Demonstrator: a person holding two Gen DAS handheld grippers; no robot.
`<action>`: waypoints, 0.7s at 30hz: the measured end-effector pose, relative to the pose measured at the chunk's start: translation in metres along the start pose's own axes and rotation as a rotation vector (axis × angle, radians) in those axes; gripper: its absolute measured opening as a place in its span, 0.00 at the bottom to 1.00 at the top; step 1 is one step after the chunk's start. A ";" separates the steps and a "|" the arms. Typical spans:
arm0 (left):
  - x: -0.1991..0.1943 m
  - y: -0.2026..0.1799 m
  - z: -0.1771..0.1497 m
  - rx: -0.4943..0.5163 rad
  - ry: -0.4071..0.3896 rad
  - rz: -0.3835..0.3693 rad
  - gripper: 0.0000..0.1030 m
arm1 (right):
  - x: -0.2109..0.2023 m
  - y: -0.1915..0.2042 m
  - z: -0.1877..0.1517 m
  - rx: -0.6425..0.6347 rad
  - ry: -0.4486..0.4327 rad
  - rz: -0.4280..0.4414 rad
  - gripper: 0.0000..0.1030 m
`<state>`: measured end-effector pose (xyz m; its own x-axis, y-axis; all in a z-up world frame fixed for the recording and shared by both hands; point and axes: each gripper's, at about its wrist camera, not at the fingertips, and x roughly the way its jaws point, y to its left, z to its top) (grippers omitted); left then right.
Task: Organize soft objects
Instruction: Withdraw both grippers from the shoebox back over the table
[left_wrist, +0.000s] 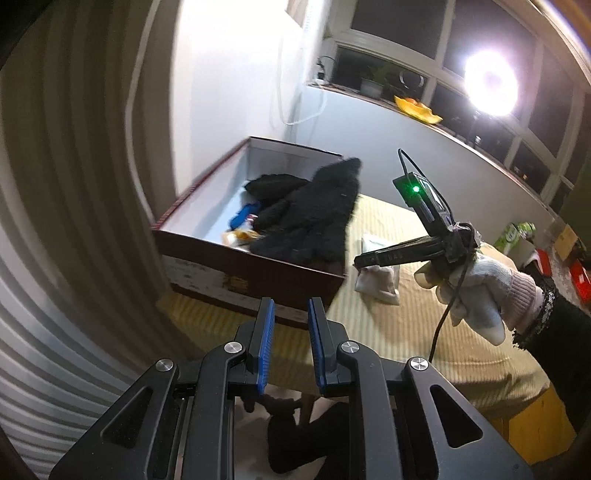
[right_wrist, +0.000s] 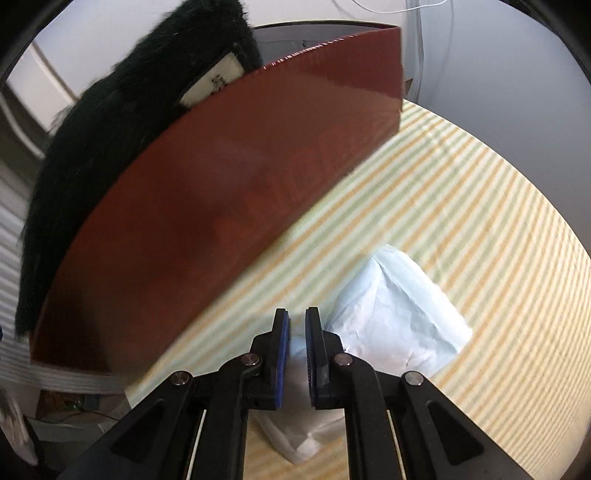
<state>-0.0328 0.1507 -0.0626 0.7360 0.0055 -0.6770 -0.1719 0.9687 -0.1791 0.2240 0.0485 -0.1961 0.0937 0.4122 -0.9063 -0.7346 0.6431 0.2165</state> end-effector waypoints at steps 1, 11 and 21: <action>0.002 -0.005 0.000 0.008 0.002 -0.010 0.17 | -0.003 -0.002 -0.004 -0.002 -0.002 0.000 0.08; 0.025 -0.068 -0.003 0.099 0.035 -0.133 0.33 | -0.041 -0.032 -0.067 0.051 -0.036 -0.039 0.08; 0.062 -0.136 -0.005 0.235 0.102 -0.218 0.37 | -0.084 -0.080 -0.124 0.150 -0.092 -0.060 0.09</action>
<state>0.0326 0.0179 -0.0834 0.6675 -0.2217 -0.7108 0.1469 0.9751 -0.1662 0.1916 -0.1175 -0.1817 0.2007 0.4229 -0.8837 -0.6182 0.7544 0.2206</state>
